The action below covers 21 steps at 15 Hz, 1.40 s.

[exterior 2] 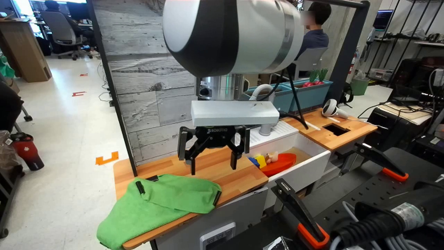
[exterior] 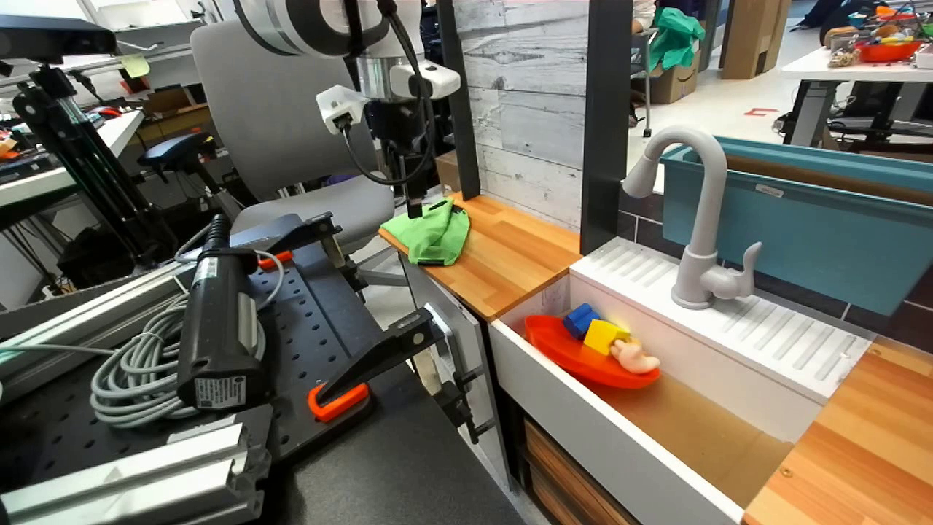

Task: Move the green towel to the right

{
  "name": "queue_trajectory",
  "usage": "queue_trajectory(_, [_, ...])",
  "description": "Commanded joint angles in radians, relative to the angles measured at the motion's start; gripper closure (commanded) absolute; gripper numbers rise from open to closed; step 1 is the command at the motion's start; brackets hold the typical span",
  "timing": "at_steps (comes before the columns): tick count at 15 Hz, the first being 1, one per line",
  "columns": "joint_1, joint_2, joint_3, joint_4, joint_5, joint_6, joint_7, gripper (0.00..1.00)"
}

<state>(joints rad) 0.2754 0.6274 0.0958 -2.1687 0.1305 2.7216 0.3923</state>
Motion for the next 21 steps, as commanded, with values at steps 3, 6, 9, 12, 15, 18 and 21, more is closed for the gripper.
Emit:
queue_trajectory(3, [0.02,0.093,0.023,0.1,0.079,0.095,0.042,0.0])
queue_trajectory(6, [0.051,0.139,0.009,0.145,0.088,0.099,0.07,0.0])
queue_trajectory(9, [0.09,0.195,-0.014,0.194,0.076,0.103,0.102,0.0])
queue_trajectory(12, [0.119,0.252,-0.028,0.256,0.077,0.108,0.126,0.0])
queue_trajectory(15, [0.142,0.307,-0.042,0.325,0.079,0.113,0.147,0.0])
queue_trajectory(18, [0.161,0.353,-0.058,0.384,0.078,0.104,0.164,0.0])
queue_trajectory(21, [0.175,0.392,-0.077,0.434,0.073,0.096,0.179,0.0])
